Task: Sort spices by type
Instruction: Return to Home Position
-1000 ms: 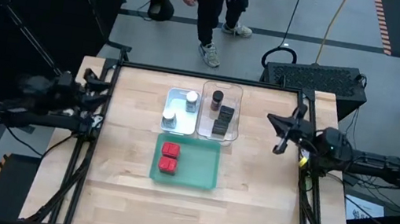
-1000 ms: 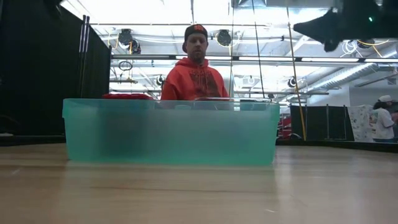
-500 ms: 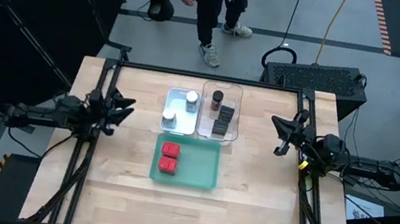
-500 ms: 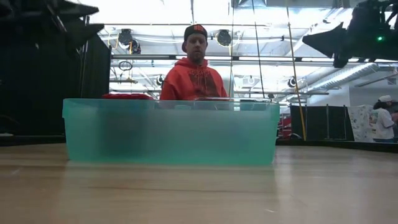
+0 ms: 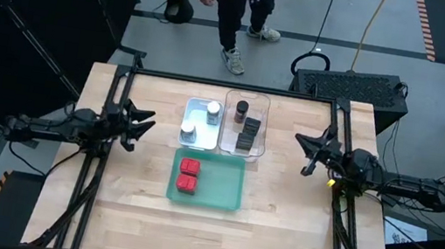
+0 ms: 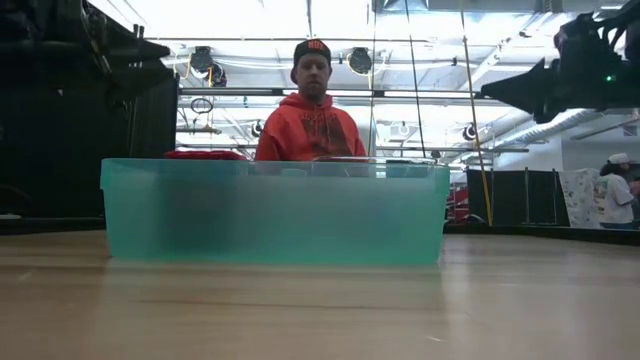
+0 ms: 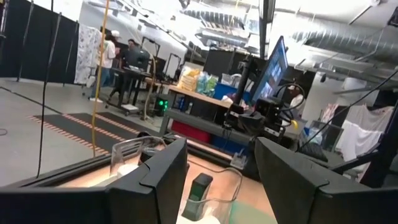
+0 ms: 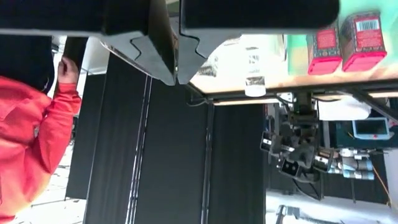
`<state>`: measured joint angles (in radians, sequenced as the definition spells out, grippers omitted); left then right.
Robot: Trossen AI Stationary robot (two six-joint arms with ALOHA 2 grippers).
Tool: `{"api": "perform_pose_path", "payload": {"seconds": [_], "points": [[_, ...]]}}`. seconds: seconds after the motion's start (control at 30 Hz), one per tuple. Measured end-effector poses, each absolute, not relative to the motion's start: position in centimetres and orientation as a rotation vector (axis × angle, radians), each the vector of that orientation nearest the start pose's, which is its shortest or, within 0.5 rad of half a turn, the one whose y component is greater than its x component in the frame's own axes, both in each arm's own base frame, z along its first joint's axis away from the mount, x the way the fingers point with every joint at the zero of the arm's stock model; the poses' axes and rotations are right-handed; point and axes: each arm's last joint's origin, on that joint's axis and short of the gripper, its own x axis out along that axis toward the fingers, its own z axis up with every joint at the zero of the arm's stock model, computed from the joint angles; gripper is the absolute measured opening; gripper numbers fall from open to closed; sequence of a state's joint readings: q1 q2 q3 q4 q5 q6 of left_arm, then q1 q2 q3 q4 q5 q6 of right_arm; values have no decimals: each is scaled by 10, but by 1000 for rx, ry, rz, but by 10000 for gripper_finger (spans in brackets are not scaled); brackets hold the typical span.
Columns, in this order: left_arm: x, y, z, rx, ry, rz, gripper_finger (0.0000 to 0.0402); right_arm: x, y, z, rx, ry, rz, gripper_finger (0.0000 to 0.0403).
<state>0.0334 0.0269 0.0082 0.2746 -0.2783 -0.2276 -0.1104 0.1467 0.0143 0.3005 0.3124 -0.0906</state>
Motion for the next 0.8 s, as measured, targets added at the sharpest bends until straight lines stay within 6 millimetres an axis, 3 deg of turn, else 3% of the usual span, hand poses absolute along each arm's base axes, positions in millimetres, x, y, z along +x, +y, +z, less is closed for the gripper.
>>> {"api": "perform_pose_path", "payload": {"seconds": [0.8], "points": [[95,11,187,-253,-258,279,196,102,-20,182,-75,-119,-428,0]]}}
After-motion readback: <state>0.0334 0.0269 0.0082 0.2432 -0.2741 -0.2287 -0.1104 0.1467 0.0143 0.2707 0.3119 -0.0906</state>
